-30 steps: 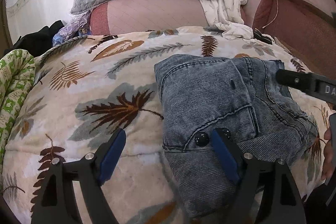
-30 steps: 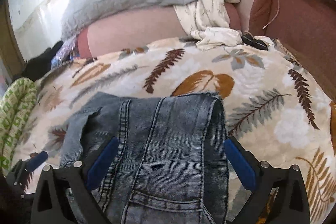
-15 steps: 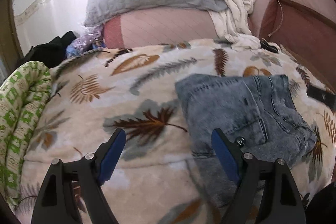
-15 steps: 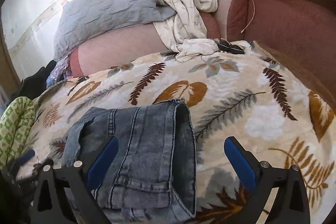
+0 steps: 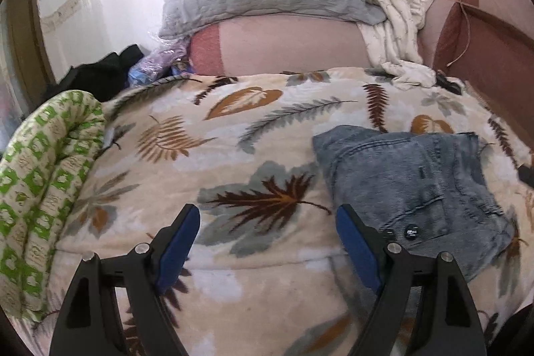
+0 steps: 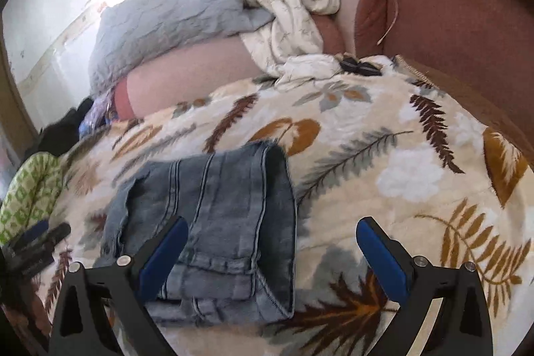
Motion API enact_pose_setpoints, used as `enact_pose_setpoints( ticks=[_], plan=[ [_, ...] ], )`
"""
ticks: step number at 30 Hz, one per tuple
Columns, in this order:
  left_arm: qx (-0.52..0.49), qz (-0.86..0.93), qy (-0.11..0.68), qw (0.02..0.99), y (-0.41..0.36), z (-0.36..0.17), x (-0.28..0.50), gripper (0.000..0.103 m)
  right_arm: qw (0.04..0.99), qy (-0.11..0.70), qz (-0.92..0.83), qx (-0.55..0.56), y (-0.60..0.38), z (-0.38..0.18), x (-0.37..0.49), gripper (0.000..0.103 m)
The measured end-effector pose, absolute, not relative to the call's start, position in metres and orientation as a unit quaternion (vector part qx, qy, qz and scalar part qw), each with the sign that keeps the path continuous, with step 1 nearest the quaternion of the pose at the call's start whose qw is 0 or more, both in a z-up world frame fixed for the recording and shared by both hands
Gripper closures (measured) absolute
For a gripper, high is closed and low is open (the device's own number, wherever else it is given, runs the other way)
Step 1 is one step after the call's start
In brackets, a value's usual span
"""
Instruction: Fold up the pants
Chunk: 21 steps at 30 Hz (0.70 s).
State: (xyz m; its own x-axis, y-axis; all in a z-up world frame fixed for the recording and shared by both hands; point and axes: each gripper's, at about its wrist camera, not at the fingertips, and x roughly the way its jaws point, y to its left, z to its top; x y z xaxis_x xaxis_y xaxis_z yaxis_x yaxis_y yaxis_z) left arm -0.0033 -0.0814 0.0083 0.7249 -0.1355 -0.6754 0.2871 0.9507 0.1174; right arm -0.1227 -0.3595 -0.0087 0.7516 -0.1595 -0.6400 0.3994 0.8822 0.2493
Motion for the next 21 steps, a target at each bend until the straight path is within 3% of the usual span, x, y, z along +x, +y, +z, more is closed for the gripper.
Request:
enact_pose_setpoints(
  ticks=[10, 21],
  plan=[
    [0.104, -0.071, 0.348, 0.929, -0.069, -0.001, 0.002, 0.019, 0.942, 0.286, -0.122, 0.125, -0.322, 0.003, -0.101, 0.001],
    [0.098, -0.104, 0.358, 0.923, -0.069, 0.013, -0.002, 0.019, 0.947, 0.246, -0.133, 0.159, -0.341, 0.008, -0.114, 0.001]
  ],
)
